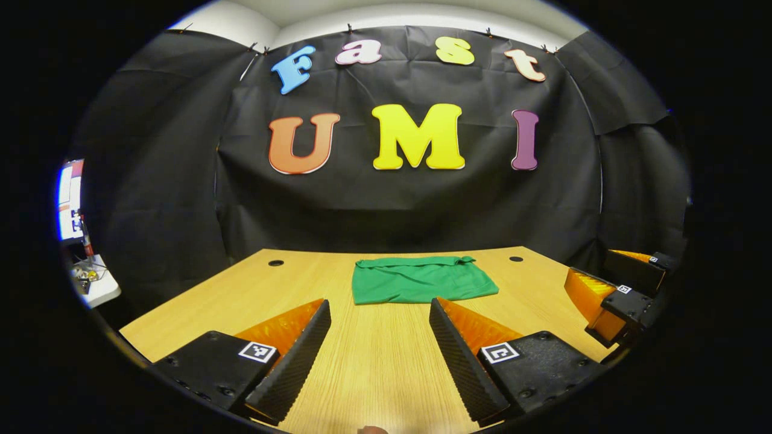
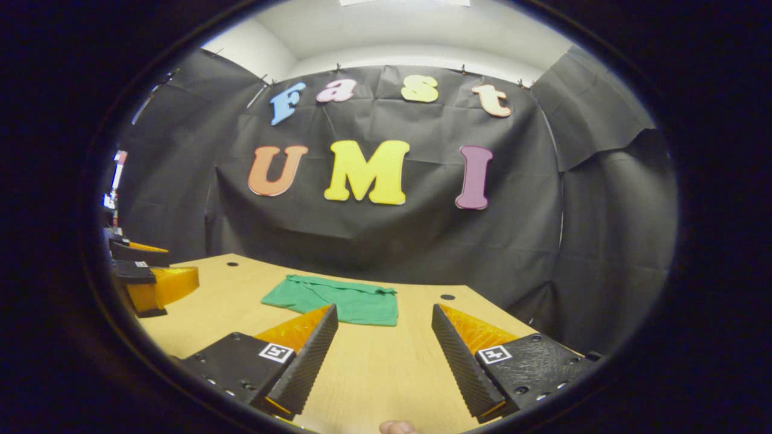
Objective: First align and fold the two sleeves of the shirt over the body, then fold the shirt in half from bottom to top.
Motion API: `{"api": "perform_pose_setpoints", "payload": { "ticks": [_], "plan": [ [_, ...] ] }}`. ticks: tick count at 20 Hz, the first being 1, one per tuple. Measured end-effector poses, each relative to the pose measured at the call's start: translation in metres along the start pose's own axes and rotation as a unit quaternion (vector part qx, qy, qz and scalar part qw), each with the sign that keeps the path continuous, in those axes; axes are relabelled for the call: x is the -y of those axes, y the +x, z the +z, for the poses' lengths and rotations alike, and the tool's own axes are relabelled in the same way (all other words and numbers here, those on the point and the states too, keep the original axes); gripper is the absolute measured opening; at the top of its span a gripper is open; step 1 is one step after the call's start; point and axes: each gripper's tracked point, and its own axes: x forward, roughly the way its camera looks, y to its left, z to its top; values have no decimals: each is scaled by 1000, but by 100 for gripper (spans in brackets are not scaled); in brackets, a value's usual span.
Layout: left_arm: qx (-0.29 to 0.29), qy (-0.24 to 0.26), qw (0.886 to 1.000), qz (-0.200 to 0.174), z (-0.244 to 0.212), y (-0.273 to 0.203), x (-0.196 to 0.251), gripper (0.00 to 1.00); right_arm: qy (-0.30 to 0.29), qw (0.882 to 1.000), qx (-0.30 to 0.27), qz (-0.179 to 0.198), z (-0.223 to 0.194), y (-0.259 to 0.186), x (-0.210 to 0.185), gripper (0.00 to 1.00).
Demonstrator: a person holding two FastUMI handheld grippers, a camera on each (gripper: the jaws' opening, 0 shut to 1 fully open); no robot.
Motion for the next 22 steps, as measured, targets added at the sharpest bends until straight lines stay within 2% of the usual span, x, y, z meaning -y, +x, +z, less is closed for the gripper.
{"api": "perform_pose_setpoints", "payload": {
  "ticks": [3, 8, 10, 13, 22],
  "plan": [
    [14, -5, 1000, -12, 19, -21, -3, 100, 10, 1000, -7, 16, 15, -35, -6, 95],
    [18, -19, 999, -26, 30, -30, -12, 100, 38, 999, 0, 17, 40, -65, -1, 96],
    [24, -20, 999, -15, 35, -33, -22, 100, 33, 999, 10, 11, 47, -68, 3, 96],
    [29, -27, 999, -21, 42, -37, -24, 100, -15, 999, 28, -16, 58, -65, 12, 95],
    [22, -34, 998, -40, 40, -38, -18, 100, -25, 999, 19, 11, 56, -60, -18, 95]
  ]
}}
